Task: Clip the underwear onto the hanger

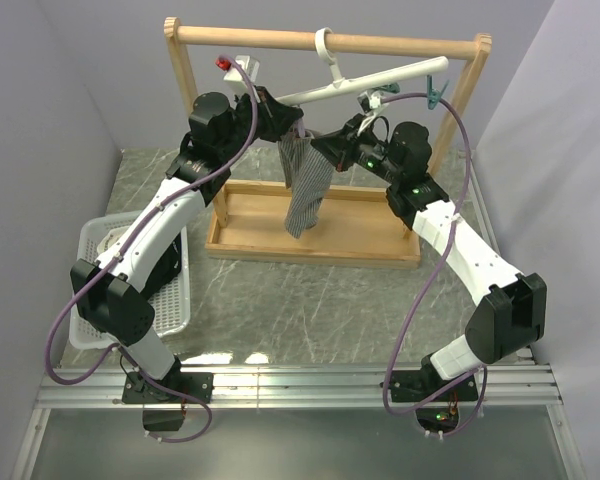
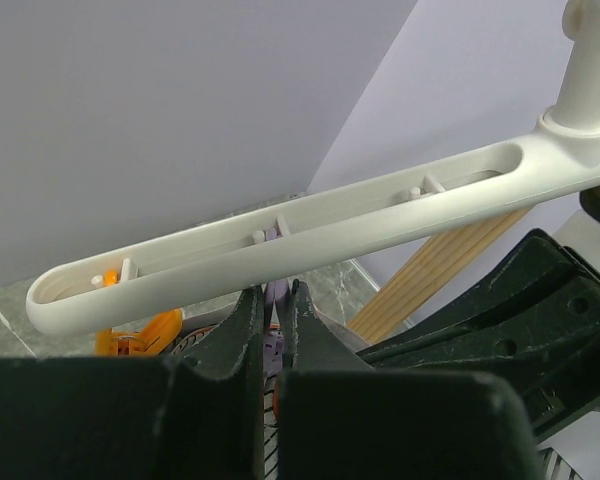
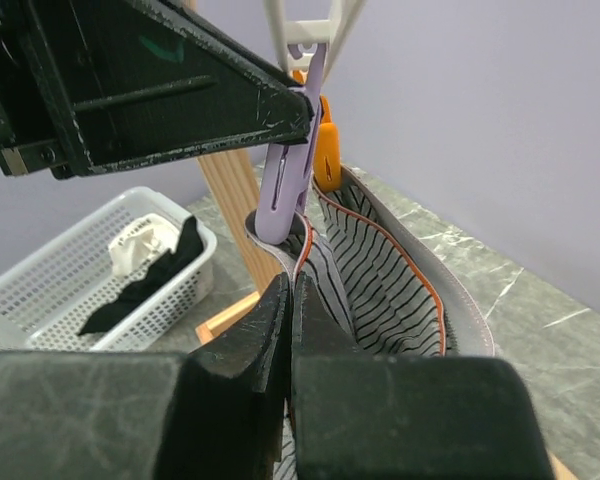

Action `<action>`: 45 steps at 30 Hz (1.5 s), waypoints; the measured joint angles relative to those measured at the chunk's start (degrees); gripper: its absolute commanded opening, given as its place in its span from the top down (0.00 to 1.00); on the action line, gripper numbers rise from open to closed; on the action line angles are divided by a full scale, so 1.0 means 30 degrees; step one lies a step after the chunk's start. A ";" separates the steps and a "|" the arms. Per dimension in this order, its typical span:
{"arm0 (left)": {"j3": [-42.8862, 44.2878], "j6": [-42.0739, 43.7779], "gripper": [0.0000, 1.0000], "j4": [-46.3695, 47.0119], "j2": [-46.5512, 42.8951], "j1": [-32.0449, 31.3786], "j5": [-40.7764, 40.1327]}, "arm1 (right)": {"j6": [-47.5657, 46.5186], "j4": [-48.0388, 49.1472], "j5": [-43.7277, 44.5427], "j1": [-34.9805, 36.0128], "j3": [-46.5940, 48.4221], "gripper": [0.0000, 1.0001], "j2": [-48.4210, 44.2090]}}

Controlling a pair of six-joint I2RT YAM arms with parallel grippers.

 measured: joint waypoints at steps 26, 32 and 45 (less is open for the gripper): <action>-0.0197 0.0495 1.00 0.0408 0.0036 -0.0087 0.0022 | 0.3402 0.0925 -0.2419 -0.0699 0.0007 1.00 0.0073; -0.0219 0.0605 1.00 0.0452 0.0036 -0.0087 0.0087 | 0.4401 0.1727 -0.2565 -0.0699 0.0015 1.00 0.0277; -0.0517 0.0874 0.96 0.0889 0.0036 -0.0168 0.0058 | 0.6623 0.3446 -0.2645 -0.1115 -0.0627 1.00 0.0277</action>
